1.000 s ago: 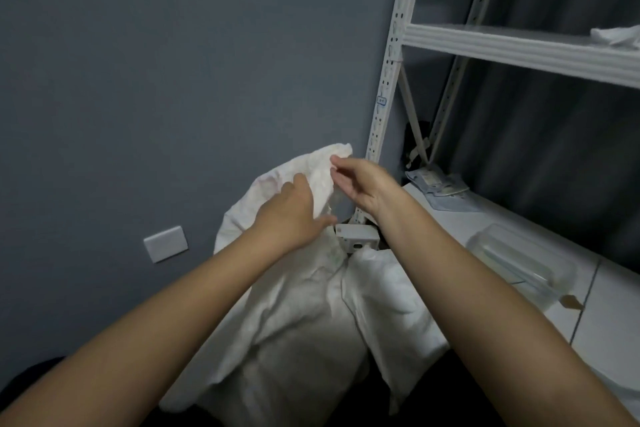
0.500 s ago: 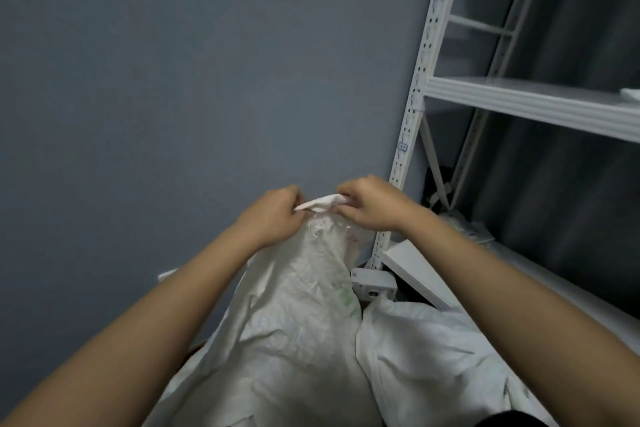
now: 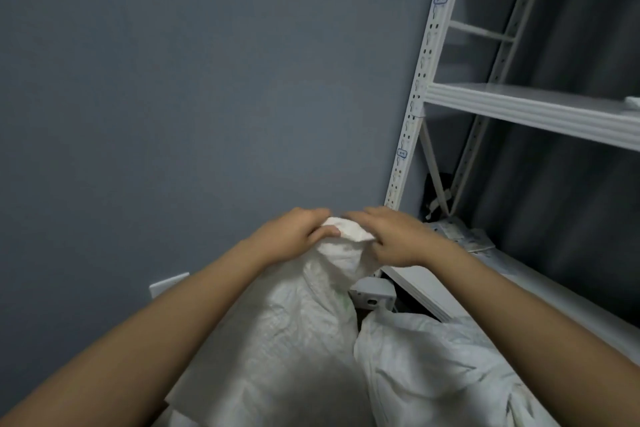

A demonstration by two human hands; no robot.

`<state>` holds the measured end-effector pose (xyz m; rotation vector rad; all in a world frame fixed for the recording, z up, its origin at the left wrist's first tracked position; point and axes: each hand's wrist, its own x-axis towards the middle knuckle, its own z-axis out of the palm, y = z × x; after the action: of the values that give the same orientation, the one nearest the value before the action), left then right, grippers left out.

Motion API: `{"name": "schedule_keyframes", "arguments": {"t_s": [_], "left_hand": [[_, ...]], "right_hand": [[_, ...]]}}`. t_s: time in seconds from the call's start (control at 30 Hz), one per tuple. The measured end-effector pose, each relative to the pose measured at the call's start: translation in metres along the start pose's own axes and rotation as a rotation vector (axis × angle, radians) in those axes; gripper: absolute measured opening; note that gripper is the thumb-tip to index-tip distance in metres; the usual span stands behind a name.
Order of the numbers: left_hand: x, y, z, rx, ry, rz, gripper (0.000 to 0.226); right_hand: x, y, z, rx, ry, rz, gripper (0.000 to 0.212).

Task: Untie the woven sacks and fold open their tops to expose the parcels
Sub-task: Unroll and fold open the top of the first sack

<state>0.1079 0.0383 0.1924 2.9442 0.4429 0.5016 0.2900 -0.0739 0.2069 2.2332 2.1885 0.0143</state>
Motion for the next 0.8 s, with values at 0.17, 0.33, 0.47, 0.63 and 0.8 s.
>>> {"name": "schedule_keyframes", "arguments": {"t_s": [0.17,0.33,0.47,0.63,0.8], "left_hand": [[-0.001,0.008,-0.001,0.186,0.136,0.187,0.032],[-0.005,0.0,0.014,-0.147,0.029,-0.256,0.038],[-0.009,0.008,0.012,-0.186,0.134,-0.161,0.047],[-0.007,0.014,0.001,0.039,0.149,-0.171,0.027],[0.004,0.021,0.004,0.051,0.258,-0.221,0.018]], "right_hand": [[-0.012,0.0,0.009,0.199,0.087,-0.109,0.018],[-0.025,0.005,0.018,-0.002,0.269,0.017,0.041],[-0.025,0.011,0.012,0.42,0.285,0.036,0.039],[-0.031,0.02,0.013,0.459,0.296,0.084,0.04],[-0.04,0.015,0.013,0.261,0.315,0.083,0.049]]}}
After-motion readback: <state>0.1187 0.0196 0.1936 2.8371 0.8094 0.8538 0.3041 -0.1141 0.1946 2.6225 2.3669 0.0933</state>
